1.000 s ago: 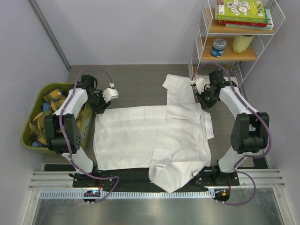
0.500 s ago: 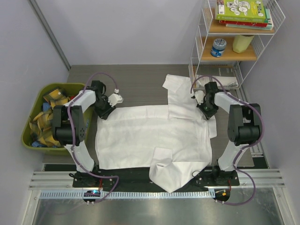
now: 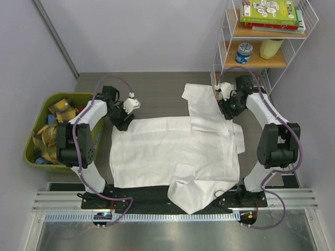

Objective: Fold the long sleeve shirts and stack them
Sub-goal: Fold the shirt

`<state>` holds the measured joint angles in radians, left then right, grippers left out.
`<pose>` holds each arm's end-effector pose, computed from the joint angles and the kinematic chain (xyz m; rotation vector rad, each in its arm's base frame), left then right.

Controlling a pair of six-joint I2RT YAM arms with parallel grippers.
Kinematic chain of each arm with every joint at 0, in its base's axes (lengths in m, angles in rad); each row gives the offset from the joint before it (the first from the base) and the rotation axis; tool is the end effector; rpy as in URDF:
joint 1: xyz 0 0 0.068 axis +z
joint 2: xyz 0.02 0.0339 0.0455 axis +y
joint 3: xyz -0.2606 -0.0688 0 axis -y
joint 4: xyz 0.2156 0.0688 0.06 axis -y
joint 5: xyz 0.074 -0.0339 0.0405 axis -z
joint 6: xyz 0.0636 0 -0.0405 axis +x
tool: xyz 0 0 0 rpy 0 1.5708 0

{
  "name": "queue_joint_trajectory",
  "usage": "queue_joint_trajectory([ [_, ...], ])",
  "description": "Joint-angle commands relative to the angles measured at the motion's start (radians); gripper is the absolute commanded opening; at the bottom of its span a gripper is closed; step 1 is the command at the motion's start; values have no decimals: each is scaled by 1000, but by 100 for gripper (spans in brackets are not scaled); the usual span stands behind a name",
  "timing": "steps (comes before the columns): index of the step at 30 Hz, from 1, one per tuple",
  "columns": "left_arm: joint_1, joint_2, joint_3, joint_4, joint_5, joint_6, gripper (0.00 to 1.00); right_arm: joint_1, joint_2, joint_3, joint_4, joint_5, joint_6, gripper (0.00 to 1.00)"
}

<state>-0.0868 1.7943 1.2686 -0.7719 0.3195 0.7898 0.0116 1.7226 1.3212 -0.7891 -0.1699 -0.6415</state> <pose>0.3276 -0.0486 0.1819 1.2281 2.4759 -0.2872 0.3319 0.0146 0.2152 -0.9174 2.5694 0.0582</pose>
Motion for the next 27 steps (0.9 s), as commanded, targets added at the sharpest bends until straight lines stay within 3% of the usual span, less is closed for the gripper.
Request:
queue_joint_trajectory([
  [1, 5, -171, 45, 93, 203, -98, 74, 129, 0, 157, 31, -71, 66, 54],
  [2, 7, -194, 41, 120, 234, -122, 76, 154, 26, 180, 45, -56, 72, 57],
  [5, 7, -257, 25, 209, 266, -213, 100, 217, 138, 280, 76, -7, 92, 60],
  [10, 5, -215, 37, 229, 286, -254, 100, 243, 276, 444, 36, -5, 117, 60],
  [15, 13, -64, 222, 25, 280, -205, 100, 271, 392, 567, 96, 46, 129, 61],
  [18, 18, -6, 249, 86, 230, -256, 100, 281, 465, 634, 90, 47, 144, 61],
  [20, 19, 19, 247, 76, 210, -212, 100, 286, 477, 645, 79, 38, 140, 59],
  [23, 16, 40, 255, -45, 197, -60, 98, 287, 419, 584, 10, -32, 99, 58],
  [27, 15, 56, 239, -204, 158, 103, 84, 287, 220, 309, -38, -94, 22, 57],
])
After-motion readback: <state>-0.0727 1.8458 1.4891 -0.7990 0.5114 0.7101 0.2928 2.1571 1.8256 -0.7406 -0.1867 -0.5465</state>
